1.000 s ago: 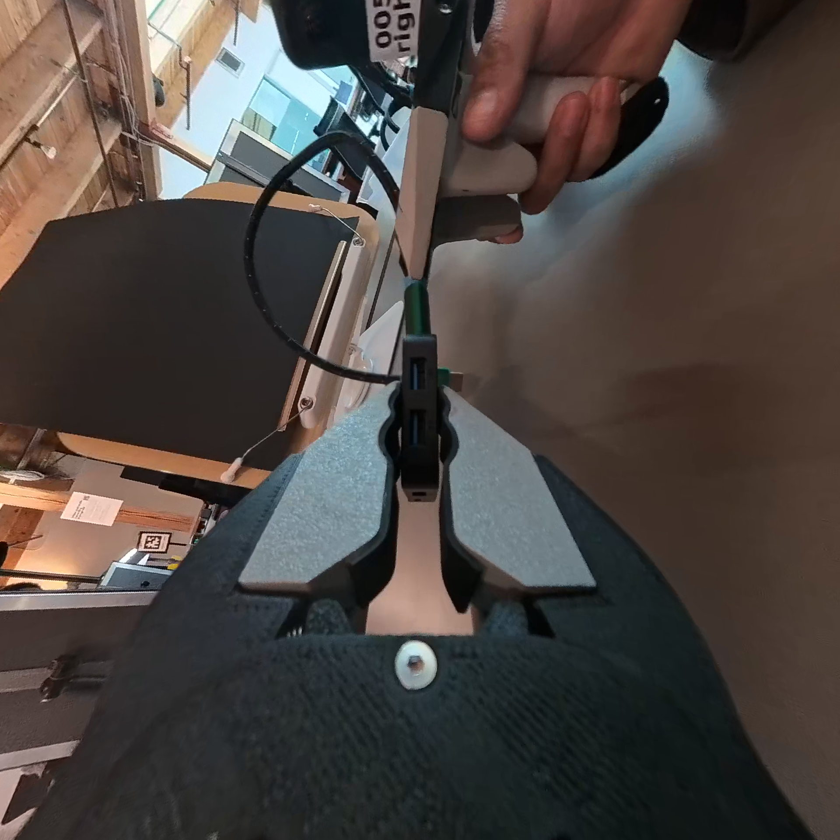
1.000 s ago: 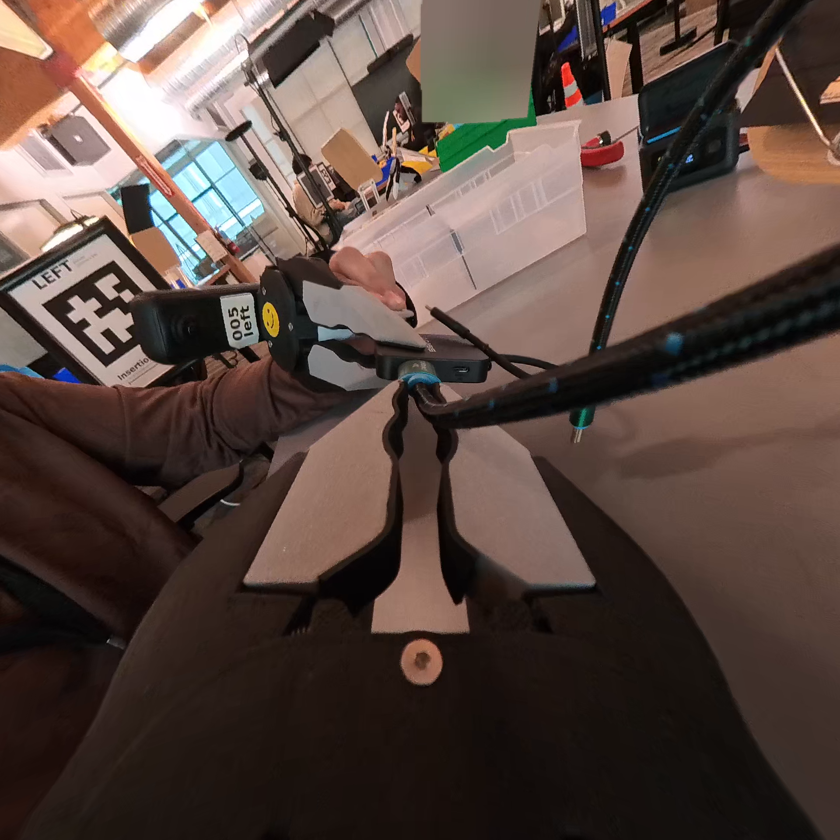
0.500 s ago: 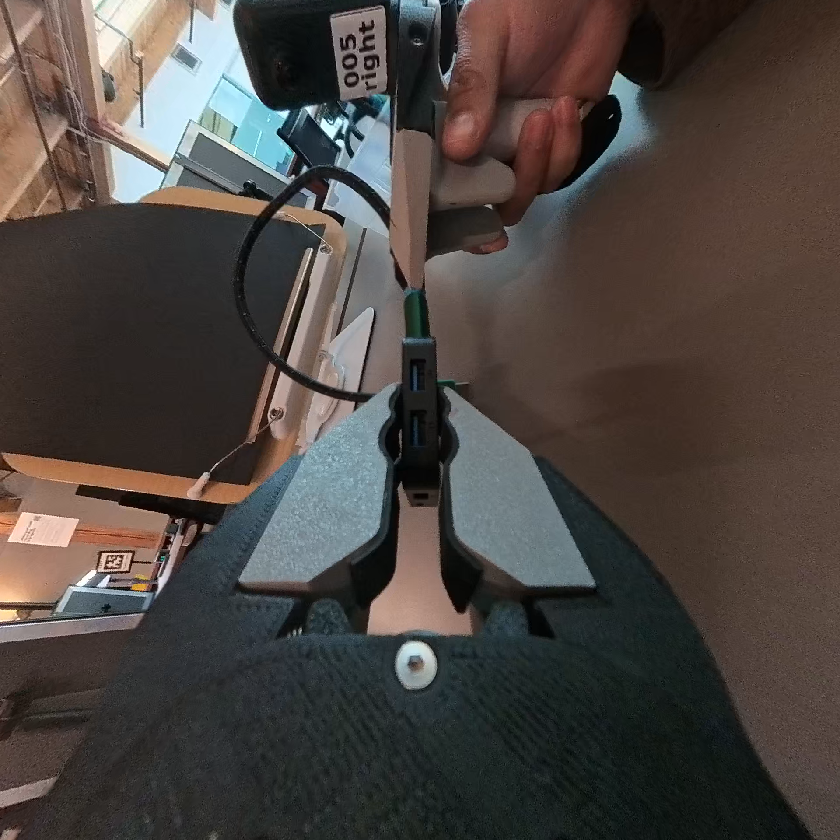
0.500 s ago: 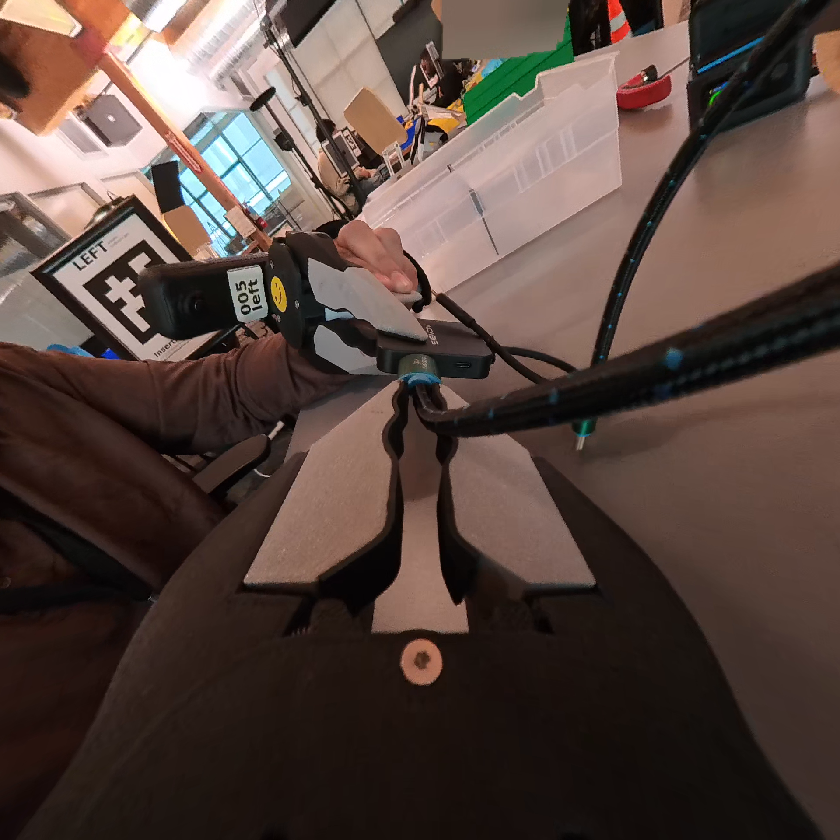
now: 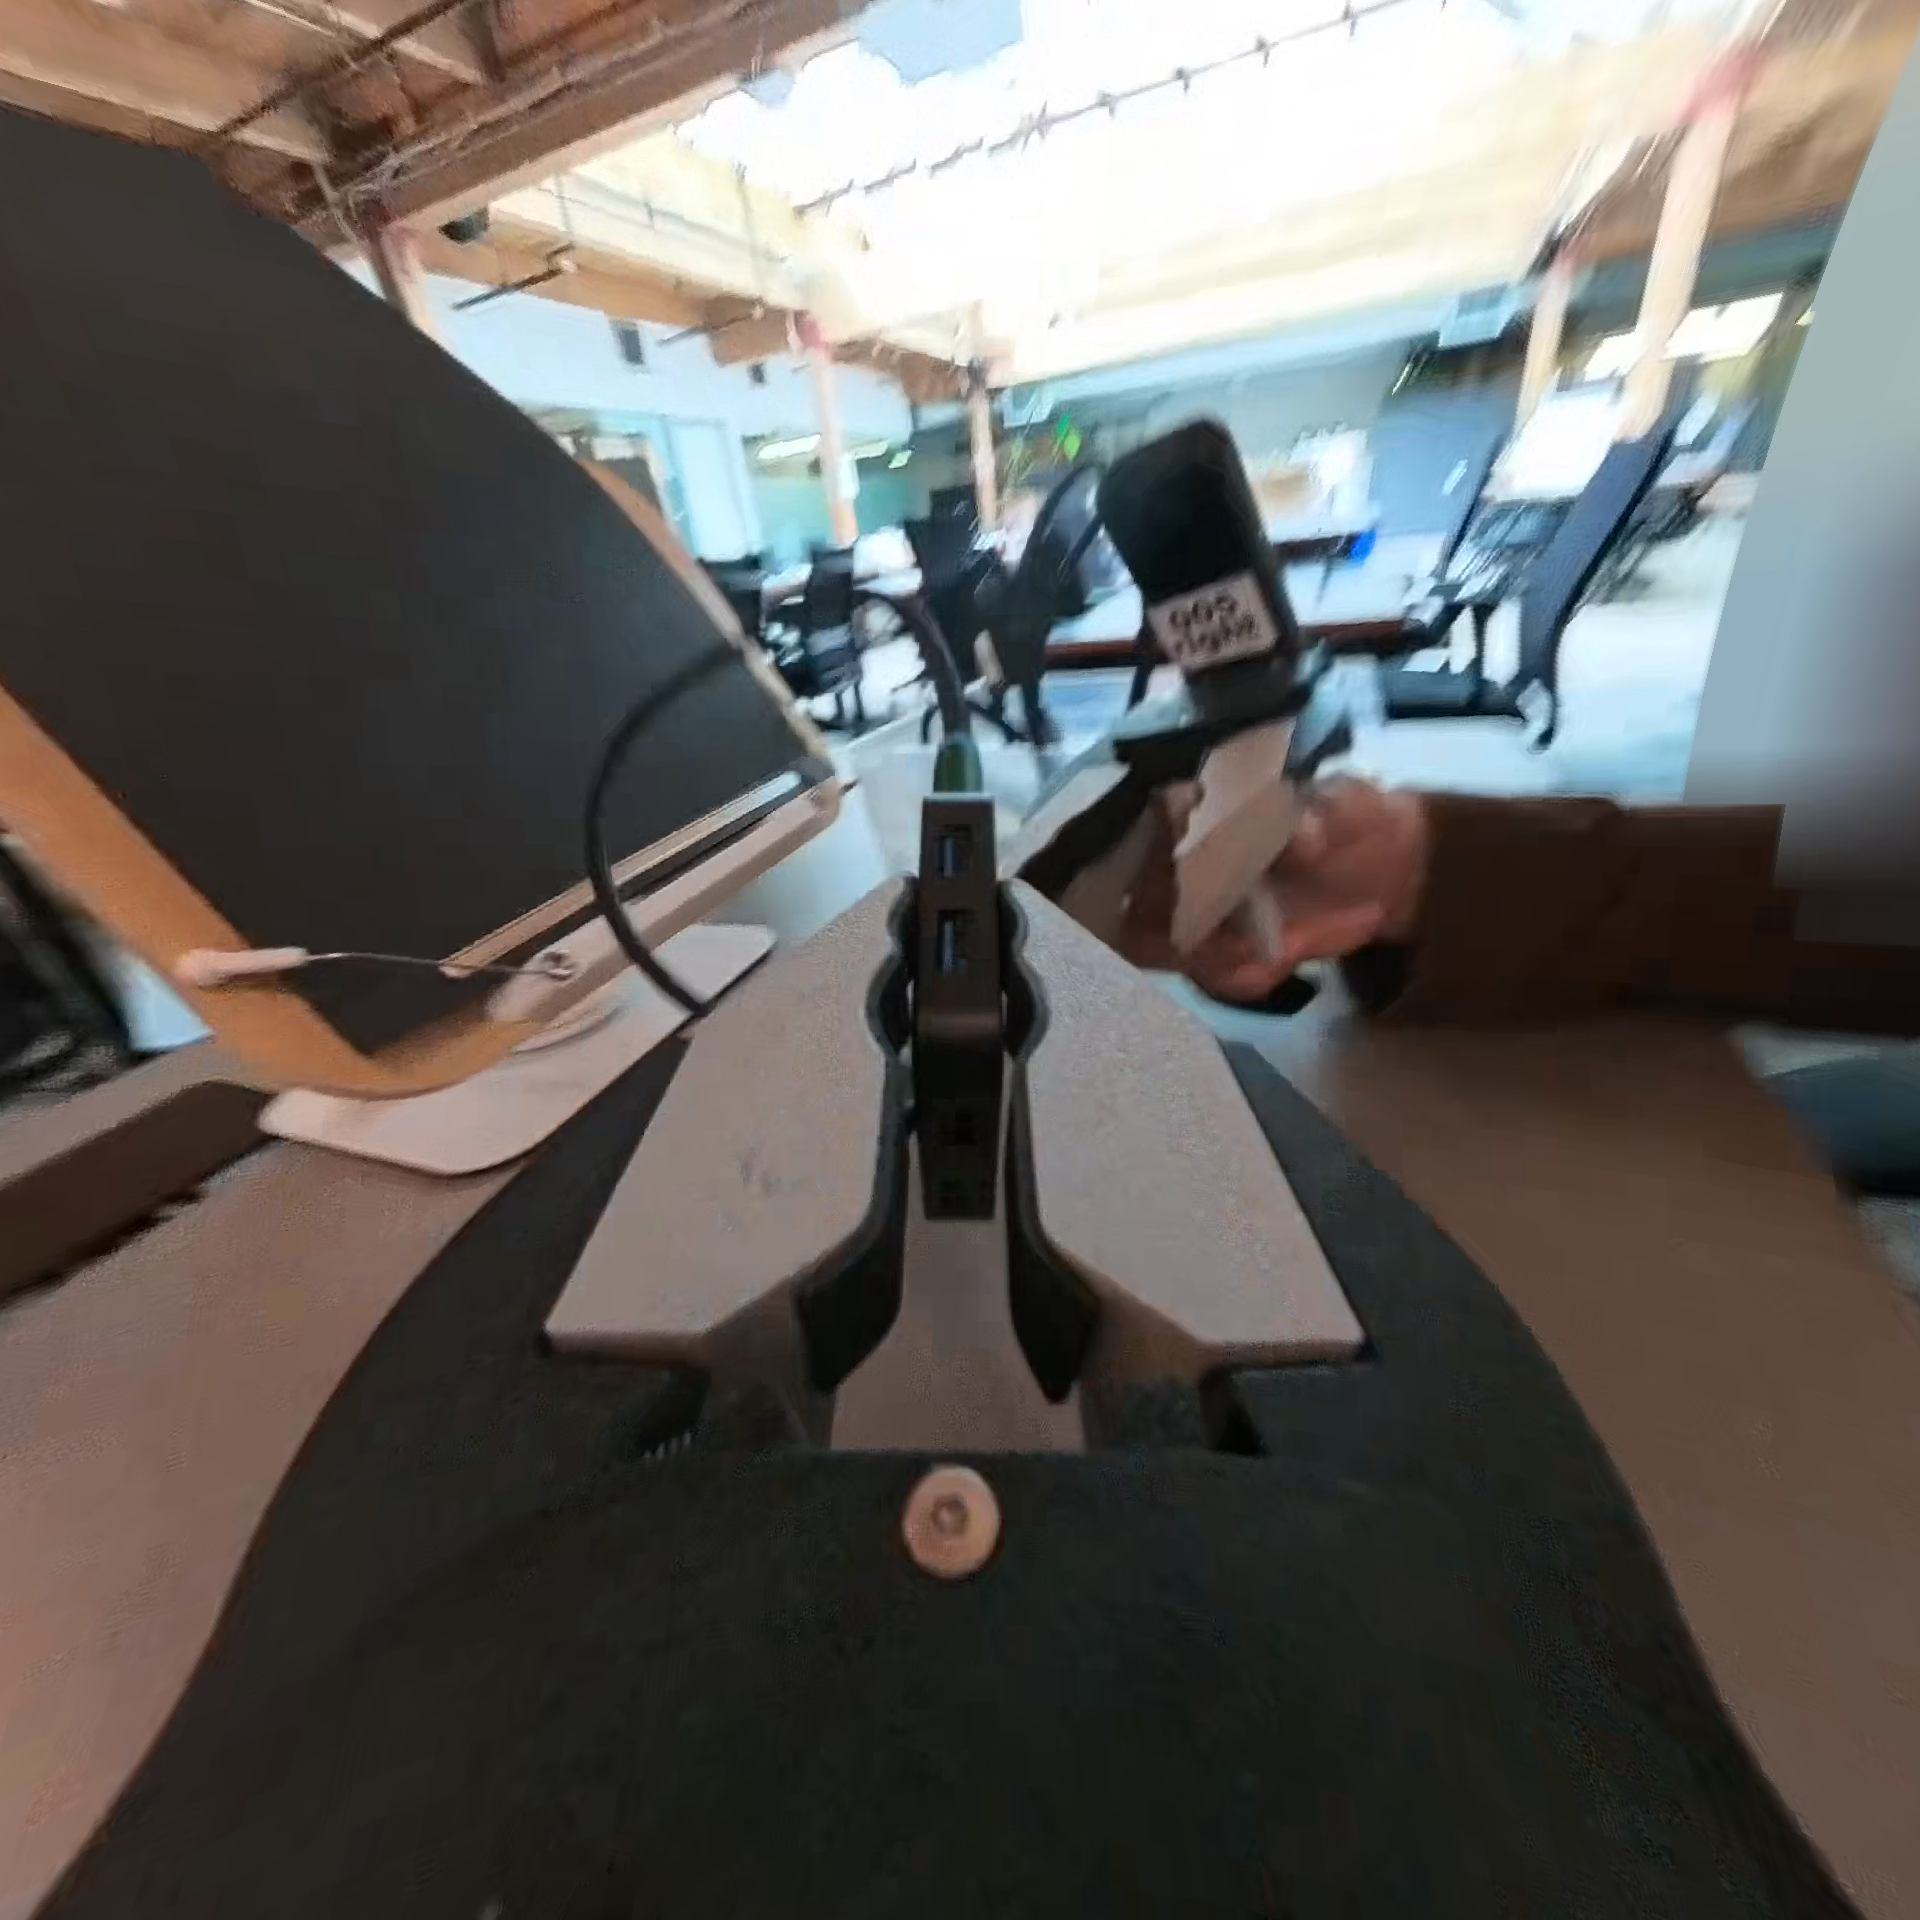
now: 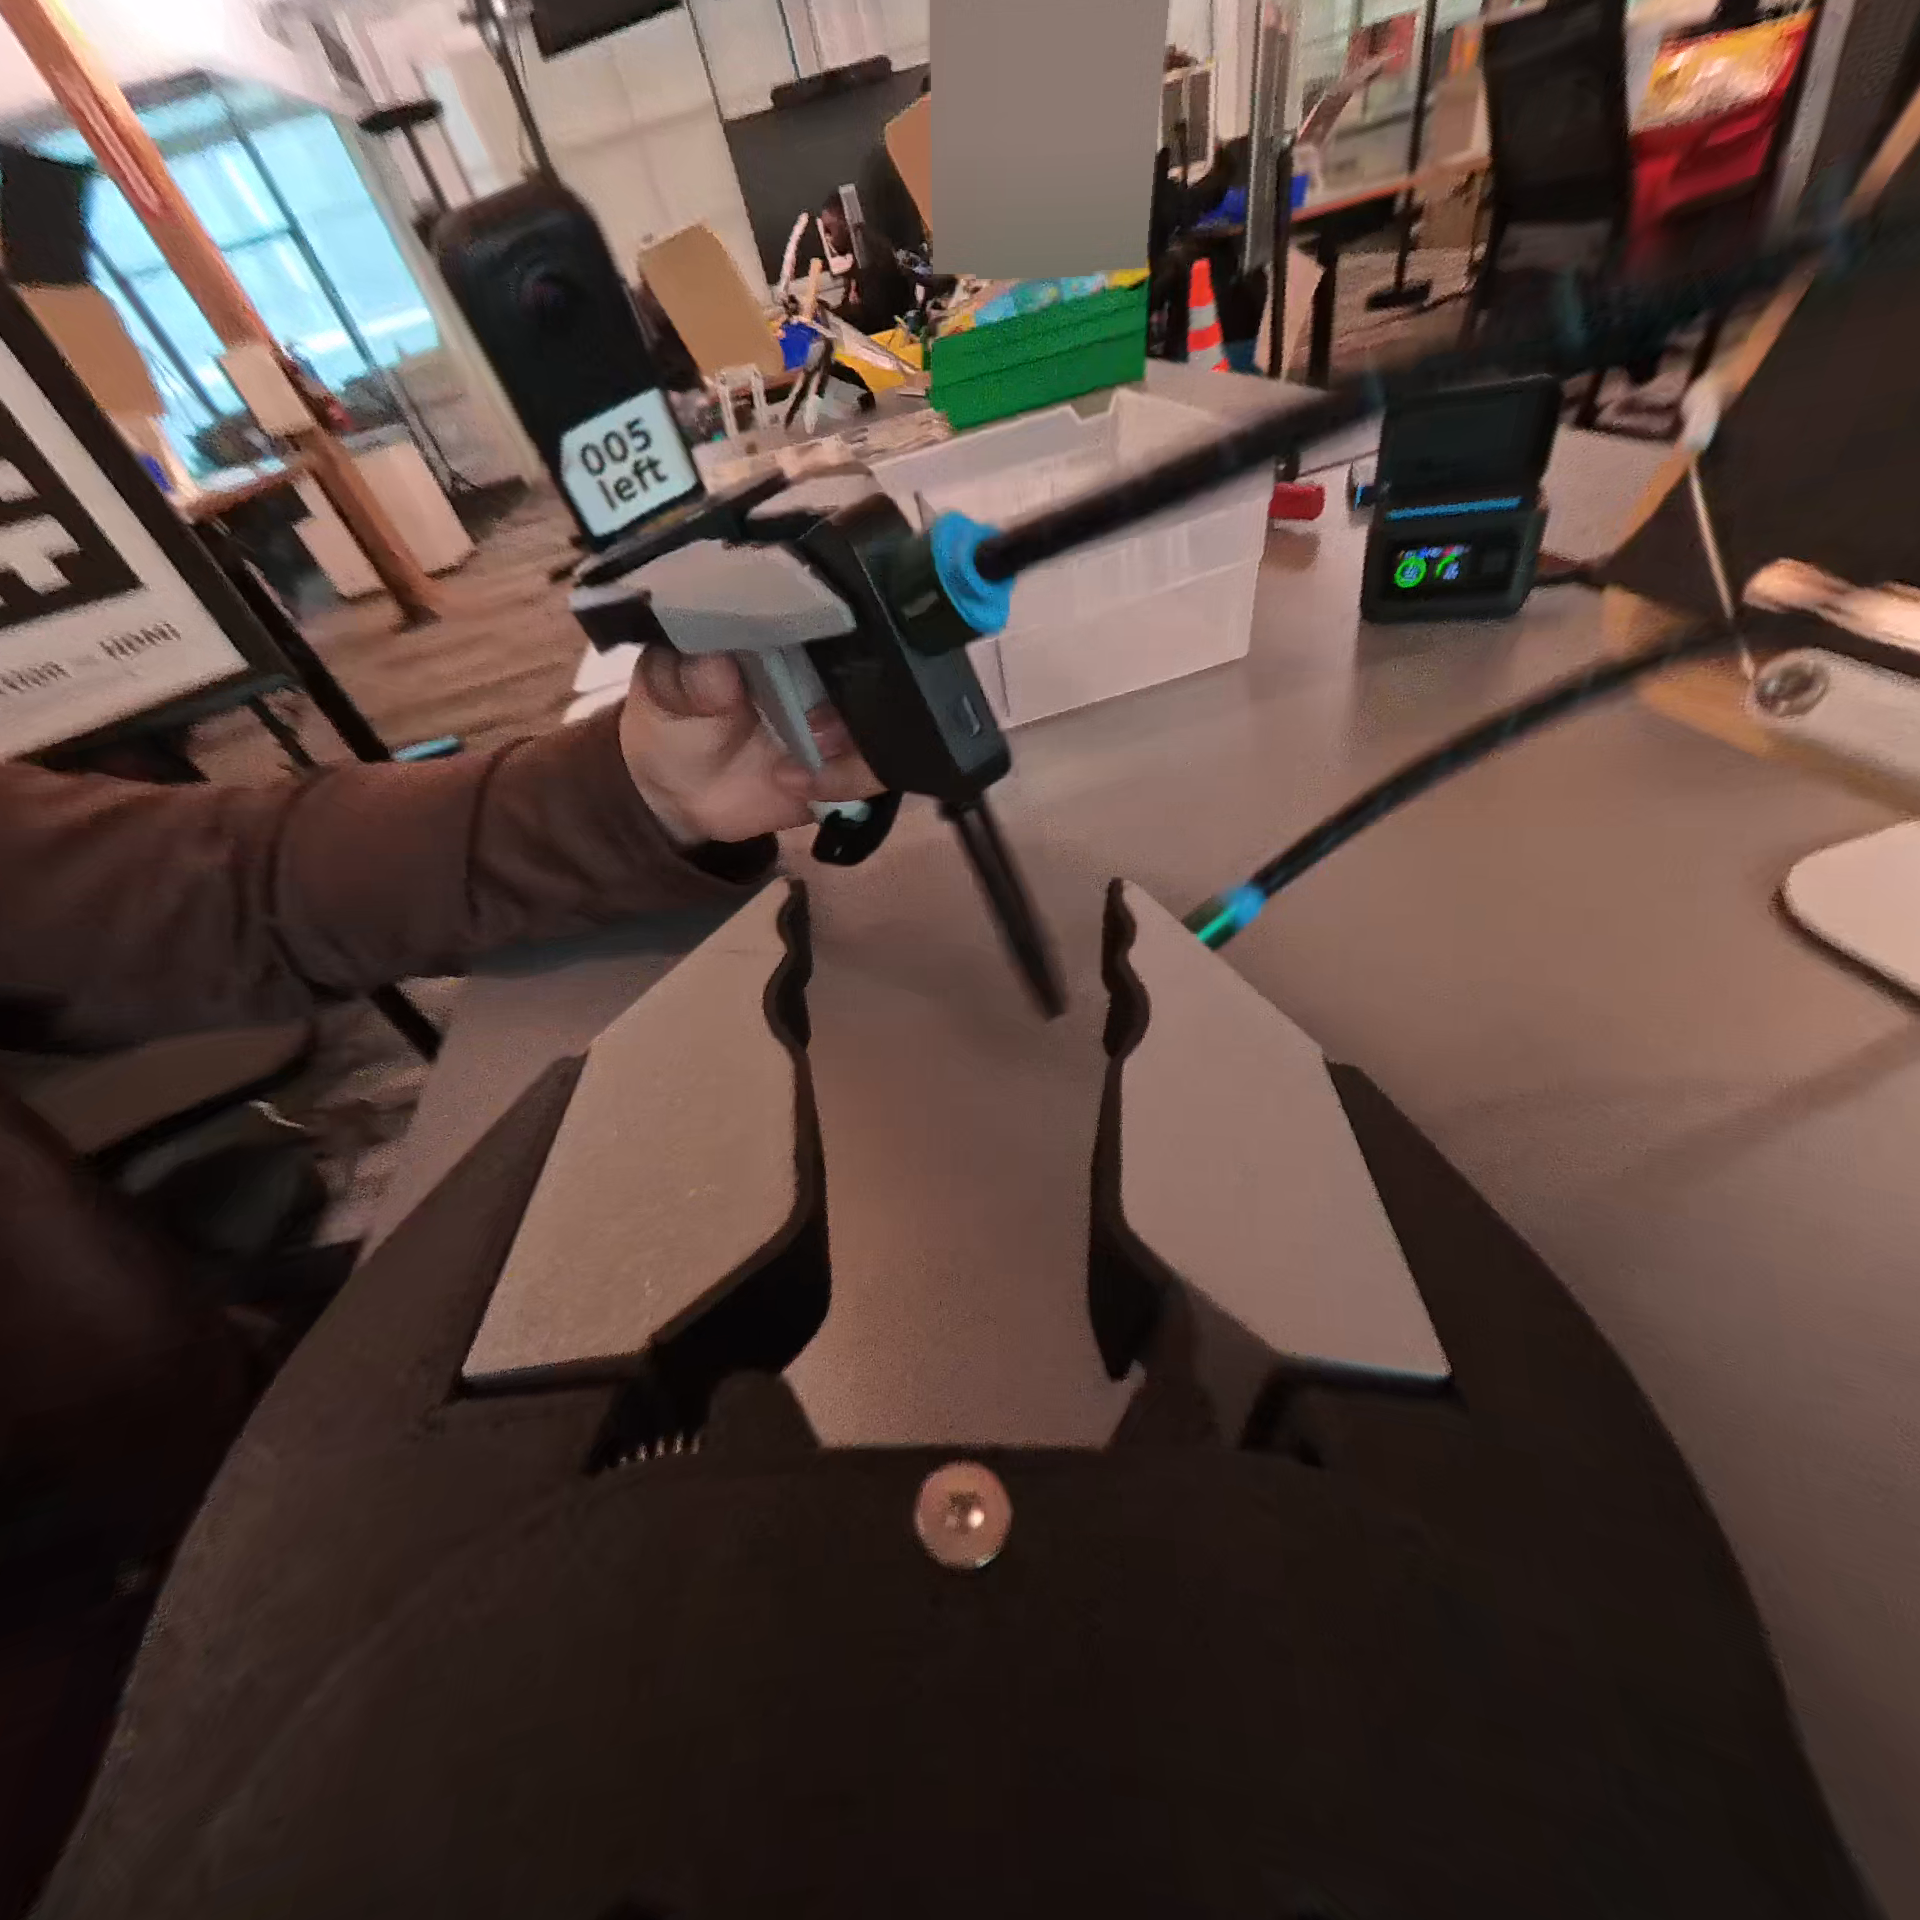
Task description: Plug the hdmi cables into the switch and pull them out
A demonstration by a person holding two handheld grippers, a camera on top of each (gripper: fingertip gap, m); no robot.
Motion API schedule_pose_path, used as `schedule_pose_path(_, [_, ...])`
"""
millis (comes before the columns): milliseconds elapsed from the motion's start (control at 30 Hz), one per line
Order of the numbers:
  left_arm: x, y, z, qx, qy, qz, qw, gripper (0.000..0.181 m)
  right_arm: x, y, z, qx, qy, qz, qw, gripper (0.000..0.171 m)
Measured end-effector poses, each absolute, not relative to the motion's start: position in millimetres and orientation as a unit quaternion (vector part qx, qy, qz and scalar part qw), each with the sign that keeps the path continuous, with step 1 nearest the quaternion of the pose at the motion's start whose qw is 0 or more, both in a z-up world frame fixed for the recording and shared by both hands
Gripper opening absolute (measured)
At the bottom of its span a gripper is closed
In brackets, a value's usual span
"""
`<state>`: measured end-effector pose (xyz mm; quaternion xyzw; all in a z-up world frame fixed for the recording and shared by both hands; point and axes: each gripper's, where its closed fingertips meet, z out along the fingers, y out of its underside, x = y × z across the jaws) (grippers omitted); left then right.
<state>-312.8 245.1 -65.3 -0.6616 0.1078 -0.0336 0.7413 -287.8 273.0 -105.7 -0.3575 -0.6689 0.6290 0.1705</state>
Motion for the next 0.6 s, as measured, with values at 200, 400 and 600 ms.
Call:
schedule_pose_path(200, [-289.3,247.8,-69.7,-0.662,0.132,-0.104,0.731,0.011,-283.2,251.4,-109.3,-0.314,-0.703,0.603,0.212,0.058])
schedule_pose_path(400, [-254.0,256.3,-76.9,-0.664,0.174,-0.14,0.713,0.011,-274.3,229.9,-113.9,-0.24,-0.731,0.596,0.231,0.015])
schedule_pose_path(600, [-287.9,253.6,-69.6,-0.654,0.084,-0.166,0.733,0.015,-282.4,255.6,-120.6,-0.288,-0.743,0.561,0.224,0.011])
